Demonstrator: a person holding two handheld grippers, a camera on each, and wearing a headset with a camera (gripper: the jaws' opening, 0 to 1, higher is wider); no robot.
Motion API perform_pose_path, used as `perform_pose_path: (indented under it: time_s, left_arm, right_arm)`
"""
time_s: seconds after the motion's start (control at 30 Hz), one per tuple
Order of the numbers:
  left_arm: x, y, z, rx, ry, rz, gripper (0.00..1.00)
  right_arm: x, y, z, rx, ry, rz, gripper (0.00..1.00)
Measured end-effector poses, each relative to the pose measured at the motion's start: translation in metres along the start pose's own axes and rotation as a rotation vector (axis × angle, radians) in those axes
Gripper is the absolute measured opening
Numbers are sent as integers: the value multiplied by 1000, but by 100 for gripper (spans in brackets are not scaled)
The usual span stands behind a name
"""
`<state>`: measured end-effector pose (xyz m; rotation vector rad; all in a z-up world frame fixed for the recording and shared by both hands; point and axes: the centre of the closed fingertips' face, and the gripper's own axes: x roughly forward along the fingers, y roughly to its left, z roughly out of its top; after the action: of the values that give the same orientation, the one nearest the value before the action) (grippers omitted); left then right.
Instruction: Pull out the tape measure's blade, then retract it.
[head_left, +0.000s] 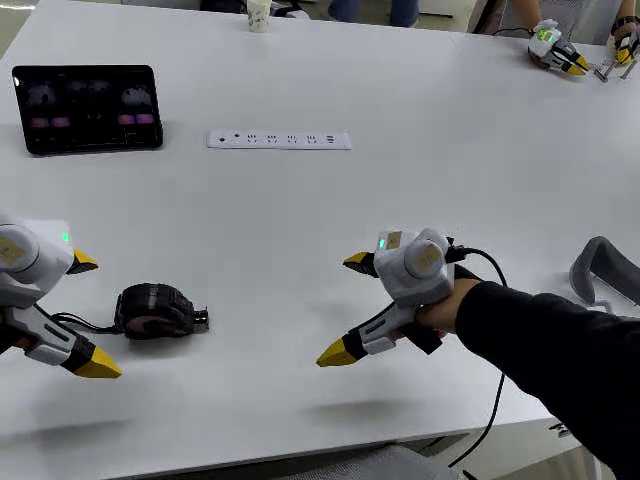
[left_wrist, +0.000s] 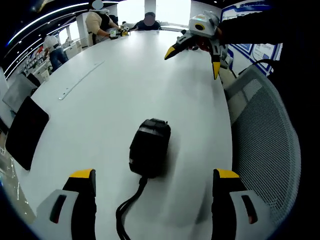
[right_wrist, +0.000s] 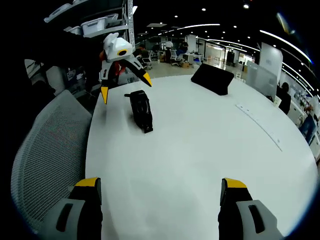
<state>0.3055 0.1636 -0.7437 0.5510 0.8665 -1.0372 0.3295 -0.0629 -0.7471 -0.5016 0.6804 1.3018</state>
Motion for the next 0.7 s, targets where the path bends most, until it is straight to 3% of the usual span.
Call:
perform_pose_path:
  time_s: [0.4,0.47,0.53,0.7]
  left_arm:
    - [26,-4,19,123,55,-60,85]
    - [32,-7,20,137,74,-76,83]
    - [35,-9,18,157,100,-98,75]
    - [45,-9,20,181,119,-96,71]
  right_arm:
    - [35,0,31,-45,-3,56,99]
    - [41,1,38,-49,-3,65,99]
    - [46,2,42,-51,-4,72,99]
    - [62,8,49,-83,13,100,98]
